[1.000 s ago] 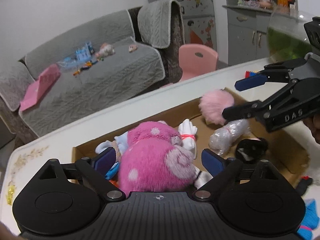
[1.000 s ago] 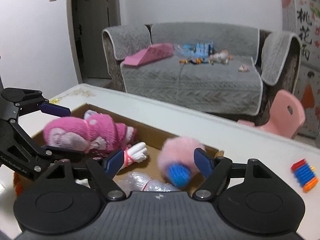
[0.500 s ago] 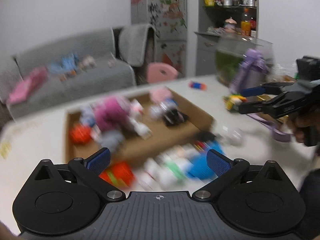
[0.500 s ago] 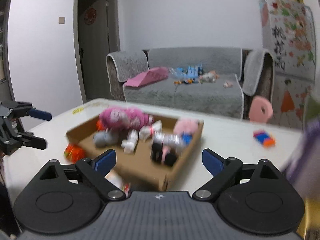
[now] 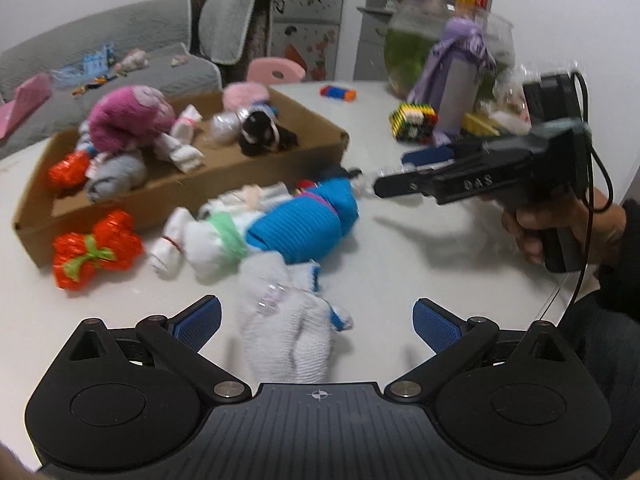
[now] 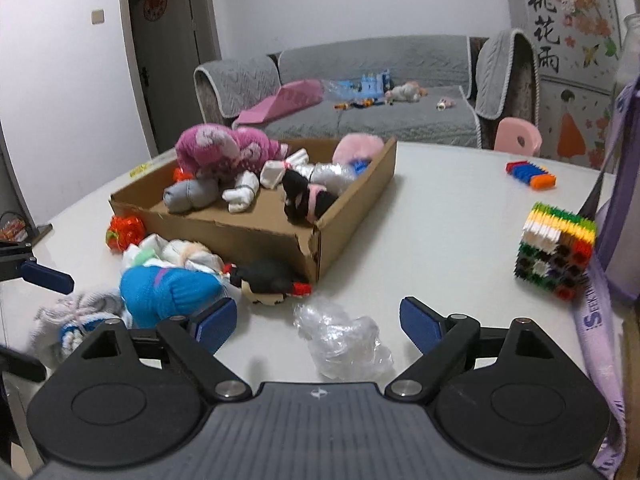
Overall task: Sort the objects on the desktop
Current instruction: 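Move both grippers back over the remaining items on the table, then grasp the white knit sock with left gripper while right grasps clear plastic bag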
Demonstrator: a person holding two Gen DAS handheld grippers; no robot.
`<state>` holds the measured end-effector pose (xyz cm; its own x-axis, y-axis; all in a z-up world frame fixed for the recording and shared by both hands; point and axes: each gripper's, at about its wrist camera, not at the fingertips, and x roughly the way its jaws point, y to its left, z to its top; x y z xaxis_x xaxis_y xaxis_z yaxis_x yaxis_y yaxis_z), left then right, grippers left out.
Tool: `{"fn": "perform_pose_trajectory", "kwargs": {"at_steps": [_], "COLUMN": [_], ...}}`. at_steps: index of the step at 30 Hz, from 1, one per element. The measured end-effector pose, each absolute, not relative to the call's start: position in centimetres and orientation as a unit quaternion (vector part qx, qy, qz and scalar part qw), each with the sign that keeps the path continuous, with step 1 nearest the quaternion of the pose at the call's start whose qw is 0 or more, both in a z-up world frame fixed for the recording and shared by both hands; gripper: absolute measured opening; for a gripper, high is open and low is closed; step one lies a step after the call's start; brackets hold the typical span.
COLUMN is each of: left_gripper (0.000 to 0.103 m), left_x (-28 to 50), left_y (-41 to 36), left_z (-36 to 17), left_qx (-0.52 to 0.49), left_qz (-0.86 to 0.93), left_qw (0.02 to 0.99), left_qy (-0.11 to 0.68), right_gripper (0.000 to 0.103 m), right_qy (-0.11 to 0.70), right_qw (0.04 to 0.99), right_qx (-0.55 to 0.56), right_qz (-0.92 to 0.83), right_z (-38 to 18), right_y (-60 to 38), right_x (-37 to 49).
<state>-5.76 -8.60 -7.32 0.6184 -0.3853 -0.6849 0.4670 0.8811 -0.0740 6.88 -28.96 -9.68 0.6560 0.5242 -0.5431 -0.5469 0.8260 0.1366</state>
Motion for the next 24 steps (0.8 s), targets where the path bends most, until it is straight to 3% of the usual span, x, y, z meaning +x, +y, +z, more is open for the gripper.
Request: {"fn": "perform_pose_trajectory", "kwargs": {"at_steps": [4, 11, 16, 24], "left_gripper": [0.102, 0.103, 0.103, 0.102], "left_x": [-5.1, -4.7, -5.1, -5.6], "left_y": [-9.2, -9.0, -9.3, -9.3], "left_z": [-8.7, -9.5, -9.9, -9.9], "left_qx": [0.058, 0.064, 0.087, 0.082], "left_qz": [-0.235, -0.222, -0.211, -0.197], "left_qw": [0.894, 0.898, 0.902, 0.908], "left_qy": [0.378, 0.375, 0.366, 0.362], "right_gripper": [0.073, 0.068, 0.040, 0.032], "right_qy": [0.312, 0.317, 0.310, 0.308], "right_qw": [0.906, 0.905, 0.912, 0.913], "right_qx": [-0.036, -0.040, -0.065, -0.067], "right_qz": [0.286, 0.281, 0.262, 0.258], "right_z": [-10.3, -10.9, -10.9, -10.7], "right_y": [-28.7, -29.3, -28.9, -28.9], "right_x": [7.1, 6.0, 5.6, 5.0]}}
